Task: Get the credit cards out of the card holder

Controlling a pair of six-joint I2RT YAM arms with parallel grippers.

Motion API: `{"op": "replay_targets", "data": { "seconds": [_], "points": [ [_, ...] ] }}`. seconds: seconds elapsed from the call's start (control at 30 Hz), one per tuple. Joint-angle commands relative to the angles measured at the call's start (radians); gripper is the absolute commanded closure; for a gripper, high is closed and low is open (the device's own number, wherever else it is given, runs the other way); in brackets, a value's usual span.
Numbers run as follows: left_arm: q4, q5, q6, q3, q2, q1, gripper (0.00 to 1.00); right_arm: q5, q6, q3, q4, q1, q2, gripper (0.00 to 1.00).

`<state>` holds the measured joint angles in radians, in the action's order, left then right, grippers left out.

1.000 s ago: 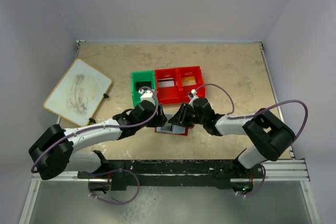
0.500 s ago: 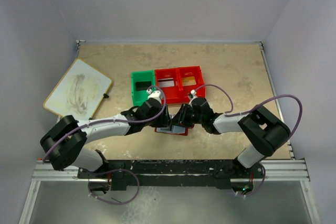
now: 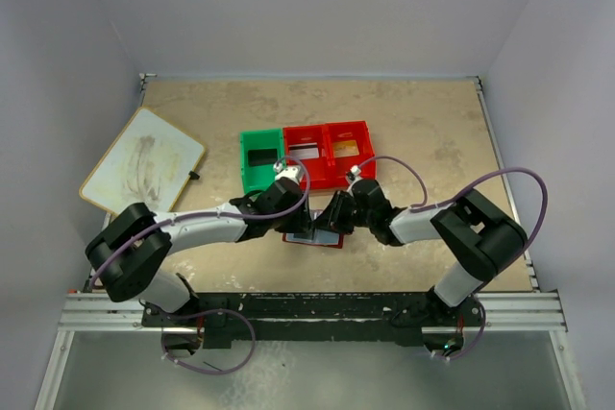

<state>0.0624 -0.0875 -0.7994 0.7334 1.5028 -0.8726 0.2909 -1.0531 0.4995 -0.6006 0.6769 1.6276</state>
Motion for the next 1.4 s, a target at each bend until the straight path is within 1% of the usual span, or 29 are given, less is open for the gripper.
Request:
{"op": "replay_targets", "data": {
  "seconds": [0.0,0.13,0.23,0.33,0.4,0.63,0.73,0.83,0.87,0.9,1.13,1.37],
  "points": [
    [0.053,-0.051,0.020,0.021,-0.071,-0.003,0.56,0.025,-0.021,-0.016,-0.074,-0.010,-0.003,0.74],
    [0.054,-0.062,0.035,0.022,-0.060,-0.003,0.57,0.026,-0.024,-0.018,-0.080,-0.012,-0.002,0.76],
    [0.048,-0.026,0.045,0.035,-0.010,-0.003,0.61,0.030,-0.024,-0.017,-0.080,-0.012,0.000,0.77],
    [0.050,-0.033,0.028,0.034,0.021,-0.003,0.64,0.030,-0.025,-0.019,-0.082,-0.013,0.000,0.77],
    [0.060,-0.042,0.021,0.029,0.029,-0.003,0.67,0.028,-0.029,-0.017,-0.078,-0.014,0.001,0.77],
    [0.060,-0.043,0.011,-0.006,0.016,-0.003,0.73,0.039,-0.033,-0.010,-0.078,-0.017,0.020,0.80],
    [0.059,-0.042,0.008,-0.014,0.013,-0.003,0.75,0.040,-0.034,-0.011,-0.080,-0.017,0.020,0.85],
    [0.061,-0.045,0.006,-0.017,0.012,-0.002,0.76,0.046,-0.035,-0.010,-0.085,-0.019,0.020,0.94],
    [0.064,-0.054,0.002,-0.017,0.013,-0.003,0.76,0.050,-0.034,-0.011,-0.087,-0.020,0.020,0.99],
    [0.070,-0.068,-0.005,-0.016,0.012,-0.003,0.76,0.053,-0.033,-0.012,-0.089,-0.021,0.020,1.00],
    [0.118,-0.127,-0.024,-0.008,0.015,-0.003,0.76,0.054,-0.031,-0.047,-0.082,-0.051,-0.020,1.00],
    [0.128,-0.137,-0.023,-0.005,0.026,-0.003,0.77,0.053,-0.033,-0.078,-0.076,-0.076,-0.048,1.00]
  ]
}}
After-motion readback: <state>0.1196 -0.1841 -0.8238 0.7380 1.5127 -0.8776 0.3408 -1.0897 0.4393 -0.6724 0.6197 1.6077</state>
